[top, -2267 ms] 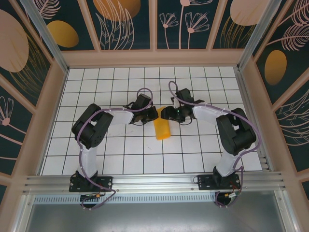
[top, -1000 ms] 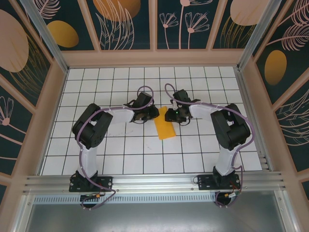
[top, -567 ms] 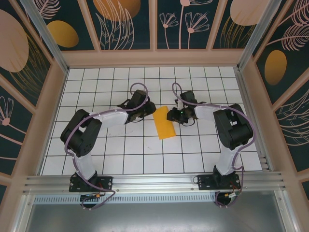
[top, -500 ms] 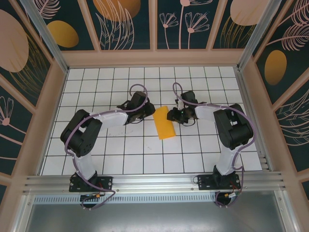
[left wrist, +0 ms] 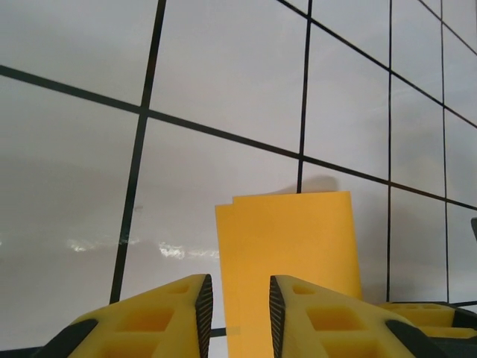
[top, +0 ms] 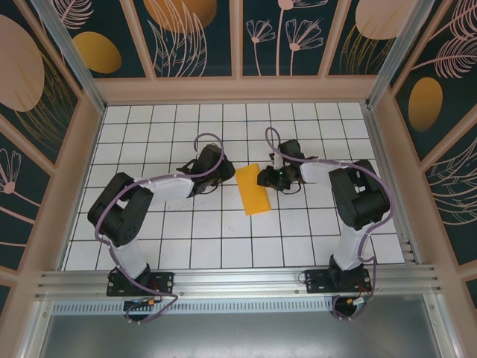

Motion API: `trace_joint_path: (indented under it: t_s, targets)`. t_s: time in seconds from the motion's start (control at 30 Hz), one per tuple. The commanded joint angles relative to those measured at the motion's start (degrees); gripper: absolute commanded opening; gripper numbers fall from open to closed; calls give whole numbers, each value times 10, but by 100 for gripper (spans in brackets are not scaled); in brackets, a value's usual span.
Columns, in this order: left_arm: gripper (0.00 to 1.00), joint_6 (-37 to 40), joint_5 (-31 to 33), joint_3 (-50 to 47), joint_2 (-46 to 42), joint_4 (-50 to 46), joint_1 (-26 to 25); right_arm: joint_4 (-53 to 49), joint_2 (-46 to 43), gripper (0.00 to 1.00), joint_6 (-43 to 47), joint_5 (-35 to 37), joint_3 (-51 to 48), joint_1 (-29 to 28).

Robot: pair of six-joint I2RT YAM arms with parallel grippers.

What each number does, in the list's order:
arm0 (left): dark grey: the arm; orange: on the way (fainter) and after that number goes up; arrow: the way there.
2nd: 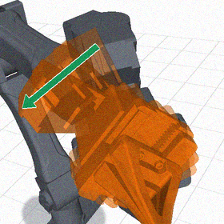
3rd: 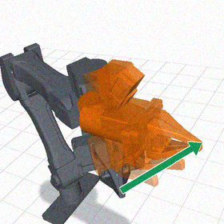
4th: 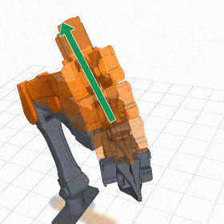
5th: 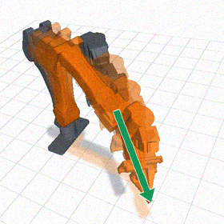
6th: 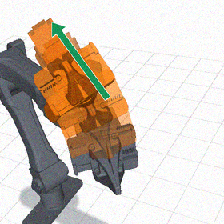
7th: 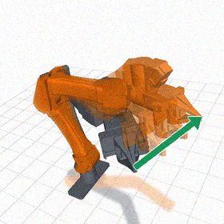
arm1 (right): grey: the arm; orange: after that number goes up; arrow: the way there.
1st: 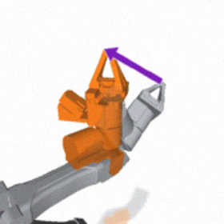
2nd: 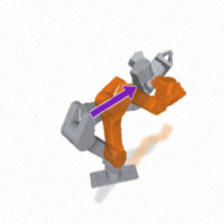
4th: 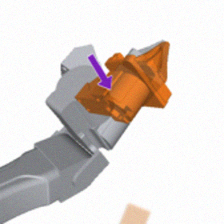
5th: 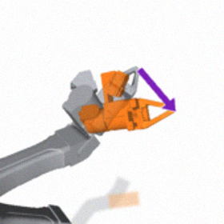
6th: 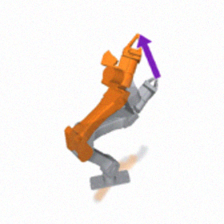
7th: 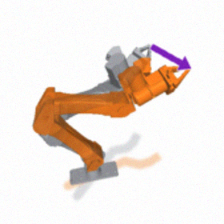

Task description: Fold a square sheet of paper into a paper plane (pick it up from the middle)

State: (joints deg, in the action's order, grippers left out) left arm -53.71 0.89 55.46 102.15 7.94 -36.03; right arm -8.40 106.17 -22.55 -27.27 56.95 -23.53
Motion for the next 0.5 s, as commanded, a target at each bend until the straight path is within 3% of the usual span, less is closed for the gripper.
trace_joint_path:
  t_s: [0.0,0.47]
  targets:
    - [29,-6,12,-8,-10,12,-2,-36,53,36,27,73,-7,-11]
    - [29,-7,9,-7,0,7,-2,-42,73,39,44,105,-1,-27]
